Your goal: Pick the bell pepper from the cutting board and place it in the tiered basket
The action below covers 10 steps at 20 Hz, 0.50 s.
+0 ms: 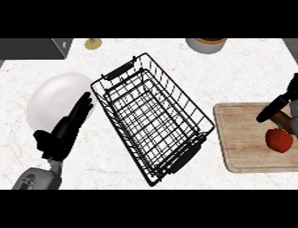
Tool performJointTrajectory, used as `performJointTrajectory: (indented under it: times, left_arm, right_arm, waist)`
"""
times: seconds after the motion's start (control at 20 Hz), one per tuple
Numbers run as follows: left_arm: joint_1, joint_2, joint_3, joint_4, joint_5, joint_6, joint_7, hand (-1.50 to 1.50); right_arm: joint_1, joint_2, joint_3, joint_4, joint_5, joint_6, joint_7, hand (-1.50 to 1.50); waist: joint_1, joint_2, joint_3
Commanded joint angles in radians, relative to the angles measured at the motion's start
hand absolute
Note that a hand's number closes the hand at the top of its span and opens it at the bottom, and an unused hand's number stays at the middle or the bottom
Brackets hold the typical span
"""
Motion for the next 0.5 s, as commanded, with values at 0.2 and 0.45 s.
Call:
performJointTrajectory:
  times: [0.2, 0.45]
  left_arm:
    - [-0.013, -0.024, 0.005, 0.029, -0.008, -0.005, -0.029, 0.0]
    - [-0.014, -0.053, -0.013, 0.025, -0.04, 0.017, -0.01, 0.0]
  right_arm:
    - [0.039, 0.077, -0.048, 0.019, 0.027, 0.011, 0.247, -1.5]
    - [0.152, 0.069, -0.057, -0.067, 0.059, 0.007, 0.203, -1.5]
  waist:
    - [0.004, 0.002, 0.001]
    - [0.0, 0.002, 0.002]
